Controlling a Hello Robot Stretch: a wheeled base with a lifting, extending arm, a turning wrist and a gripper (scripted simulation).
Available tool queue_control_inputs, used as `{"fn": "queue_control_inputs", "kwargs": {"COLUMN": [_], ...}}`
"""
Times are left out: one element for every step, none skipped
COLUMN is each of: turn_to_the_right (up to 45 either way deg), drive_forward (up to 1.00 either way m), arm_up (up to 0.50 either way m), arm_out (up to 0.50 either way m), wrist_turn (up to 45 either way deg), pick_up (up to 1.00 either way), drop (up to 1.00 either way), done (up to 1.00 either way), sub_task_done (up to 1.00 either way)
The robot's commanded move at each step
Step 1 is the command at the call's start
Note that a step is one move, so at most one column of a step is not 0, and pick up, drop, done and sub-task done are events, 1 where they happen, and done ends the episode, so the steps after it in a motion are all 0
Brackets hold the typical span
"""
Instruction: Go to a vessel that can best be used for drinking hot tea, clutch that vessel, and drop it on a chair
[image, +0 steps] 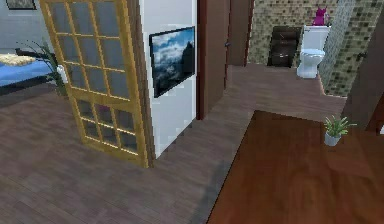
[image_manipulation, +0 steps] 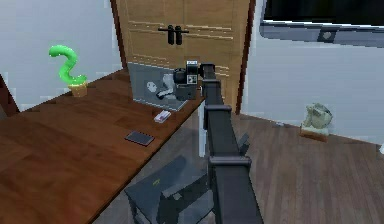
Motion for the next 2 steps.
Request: {"fn": "queue_control_inputs", "kwargs": {"turn_to_the_right": [0.0, 0.0], "drive_forward": [0.00, 0.00], "arm_up": [0.00, -0.26], "arm_out": [0.00, 0.00], "wrist_turn": [3.0, 0.0], "pick_up": [0.00, 0.00], "drop": [0.00, 0.00], "done": [0.00, 0.00], "sub_task_done": [0.00, 0.00]}}
